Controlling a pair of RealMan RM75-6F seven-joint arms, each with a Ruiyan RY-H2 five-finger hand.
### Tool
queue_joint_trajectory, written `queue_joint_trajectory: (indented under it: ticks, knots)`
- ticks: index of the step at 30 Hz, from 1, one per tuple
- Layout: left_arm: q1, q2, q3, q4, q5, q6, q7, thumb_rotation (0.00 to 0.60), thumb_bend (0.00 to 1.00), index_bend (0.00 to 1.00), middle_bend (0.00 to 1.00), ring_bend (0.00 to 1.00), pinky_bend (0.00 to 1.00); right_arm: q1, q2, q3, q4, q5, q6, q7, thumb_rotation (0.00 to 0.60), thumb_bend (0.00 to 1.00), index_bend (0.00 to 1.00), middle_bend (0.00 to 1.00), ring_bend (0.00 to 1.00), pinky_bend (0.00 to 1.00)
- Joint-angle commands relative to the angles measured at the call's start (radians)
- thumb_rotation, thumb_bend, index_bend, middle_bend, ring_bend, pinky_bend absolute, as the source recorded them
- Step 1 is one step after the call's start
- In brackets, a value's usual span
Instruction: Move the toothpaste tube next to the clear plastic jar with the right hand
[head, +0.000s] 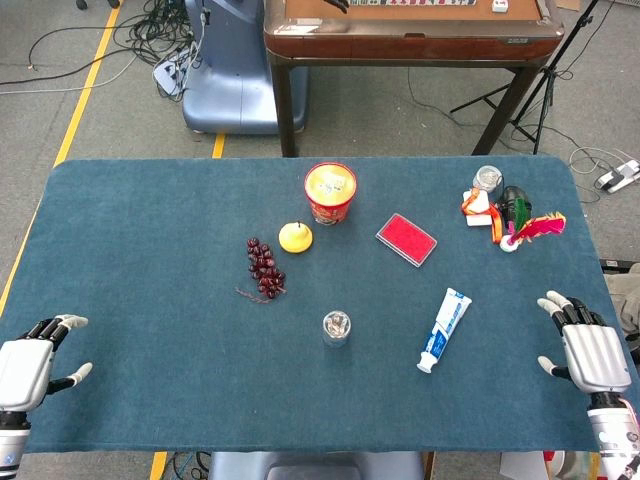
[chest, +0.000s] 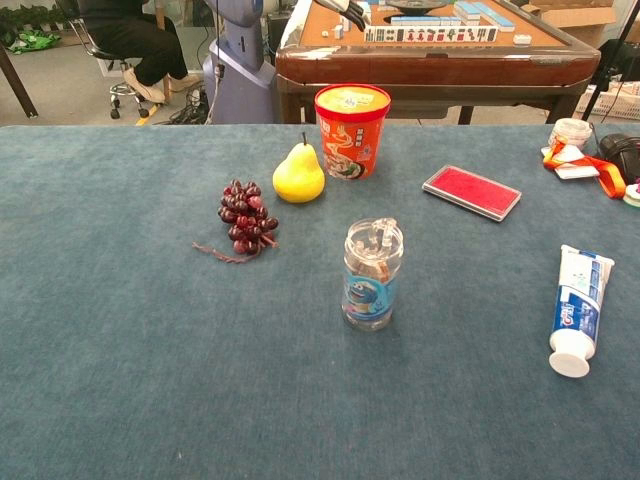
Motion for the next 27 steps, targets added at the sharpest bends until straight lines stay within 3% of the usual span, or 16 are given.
queue_joint_trajectory:
  ticks: [1,4,7,10,12,15,17,27]
  knots:
    - [-0.003,0.0,-0.005,-0.003,-0.006,-0.004,-0.001,0.6,0.04,0.32,0.33,0.34,0.54,0.002,-0.008,0.001,0.013,-0.009,0.006,0.005,0.6,0.0,0.29,0.23,0.15,0.3]
    - [-0.003,0.001,-0.003,-0.003,-0.012,-0.01,-0.006,0.6,0.04,0.32,0.34,0.35,0.54,-0.001,-0.025,0.007,0.037,-0.024,0.032,0.015,0.6,0.0,0.32,0.27,0.2,0.31]
    - [-0.006,0.006,0.001,-0.004,-0.015,-0.022,-0.004,0.6,0.04,0.32,0.34,0.35,0.54,-0.004,-0.042,0.008,0.061,-0.039,0.053,0.005,0.6,0.0,0.42,0.42,0.35,0.48]
    - [-0.005,0.007,0.003,-0.009,-0.009,-0.018,-0.006,0.6,0.04,0.32,0.34,0.35,0.54,-0.002,-0.062,0.001,0.071,-0.059,0.061,-0.022,0.6,0.0,0.66,0.71,0.64,0.77]
    - [-0.003,0.009,0.004,-0.01,-0.009,-0.018,-0.009,0.6,0.04,0.32,0.34,0.35,0.54,0.005,-0.081,-0.006,0.083,-0.067,0.051,-0.046,0.6,0.0,0.84,0.86,0.79,0.9]
    - [-0.002,0.014,0.005,-0.015,-0.01,-0.018,-0.014,0.6,0.04,0.32,0.34,0.35,0.54,0.019,-0.11,-0.012,0.098,-0.067,0.024,-0.072,0.6,0.0,0.99,0.99,0.96,1.0]
    - [0.0,0.017,0.004,-0.019,-0.007,-0.012,-0.019,0.6,0.04,0.32,0.34,0.35,0.54,0.031,-0.14,-0.013,0.12,-0.071,0.006,-0.085,0.6,0.0,1.0,1.0,1.0,1.0]
    - [0.002,0.033,0.002,-0.028,-0.025,-0.021,-0.037,0.6,0.04,0.33,0.34,0.35,0.54,0.108,-0.254,0.002,0.249,-0.061,-0.099,-0.102,0.6,0.0,1.0,1.0,1.0,1.0]
